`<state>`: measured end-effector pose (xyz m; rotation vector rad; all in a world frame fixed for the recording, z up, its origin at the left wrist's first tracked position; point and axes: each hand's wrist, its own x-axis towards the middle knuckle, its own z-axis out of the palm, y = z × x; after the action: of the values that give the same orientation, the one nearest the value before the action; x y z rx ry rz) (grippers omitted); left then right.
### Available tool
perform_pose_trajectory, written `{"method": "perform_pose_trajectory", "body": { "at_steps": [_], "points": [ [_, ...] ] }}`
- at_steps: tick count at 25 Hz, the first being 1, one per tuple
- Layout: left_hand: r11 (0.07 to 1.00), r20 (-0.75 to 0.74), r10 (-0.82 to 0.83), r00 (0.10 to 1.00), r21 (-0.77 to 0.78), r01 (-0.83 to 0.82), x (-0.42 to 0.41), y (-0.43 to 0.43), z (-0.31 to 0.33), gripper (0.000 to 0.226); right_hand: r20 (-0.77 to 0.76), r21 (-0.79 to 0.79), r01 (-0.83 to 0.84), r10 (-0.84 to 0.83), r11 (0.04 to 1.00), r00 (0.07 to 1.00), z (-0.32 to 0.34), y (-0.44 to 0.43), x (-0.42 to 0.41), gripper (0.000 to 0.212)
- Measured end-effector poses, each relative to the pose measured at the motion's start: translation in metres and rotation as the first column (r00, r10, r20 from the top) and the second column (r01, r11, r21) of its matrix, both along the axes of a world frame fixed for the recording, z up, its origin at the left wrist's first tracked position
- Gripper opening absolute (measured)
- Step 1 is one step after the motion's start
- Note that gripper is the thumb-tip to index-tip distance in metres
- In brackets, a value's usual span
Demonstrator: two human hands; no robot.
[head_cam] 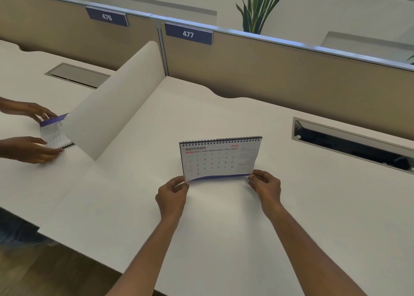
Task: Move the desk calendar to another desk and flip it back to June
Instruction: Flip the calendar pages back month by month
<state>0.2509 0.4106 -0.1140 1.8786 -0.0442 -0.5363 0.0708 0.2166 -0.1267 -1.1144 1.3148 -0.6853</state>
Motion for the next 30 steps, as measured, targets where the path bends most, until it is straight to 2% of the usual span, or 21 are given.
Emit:
{"method": "perform_pose_trajectory", "body": {
  "at_steps": [3,10,14,20,24,30],
  "points": [
    [0.999,0.018,0.004,1.0,-0.038,-0.003,-0.002,0.0,-0.003,0.009,0.015,0.008,0.012,-0.012,1.0,1.0,-0.001,0.0,-0.002,0.021],
    [0.969,-0.142,0.022,0.99,-0.241,-0.056,-0.001,0.004,-0.004,0.022,0.102,0.069,0.073,-0.08,0.995,0.992,0.001,0.001,-0.004,0.014],
    [0.952,-0.192,-0.04,0.981,-0.305,-0.021,0.001,0.009,0.001,0.022,0.151,0.111,0.085,-0.101,0.99,0.983,0.001,0.0,-0.008,0.011],
    [0.922,-0.233,-0.149,0.961,-0.383,0.051,0.008,0.019,0.005,0.021,0.25,0.198,0.099,-0.148,0.975,0.957,0.008,0.0,-0.012,0.021],
    [0.895,-0.256,-0.187,0.949,-0.441,0.057,0.013,0.024,0.005,0.012,0.278,0.201,0.062,-0.117,0.978,0.954,0.013,0.0,-0.016,0.023],
    [0.895,-0.231,-0.189,0.955,-0.44,0.071,0.019,0.025,0.007,0.015,0.301,0.174,-0.018,-0.036,0.985,0.953,0.02,0.0,-0.023,0.015]
  ]
}}
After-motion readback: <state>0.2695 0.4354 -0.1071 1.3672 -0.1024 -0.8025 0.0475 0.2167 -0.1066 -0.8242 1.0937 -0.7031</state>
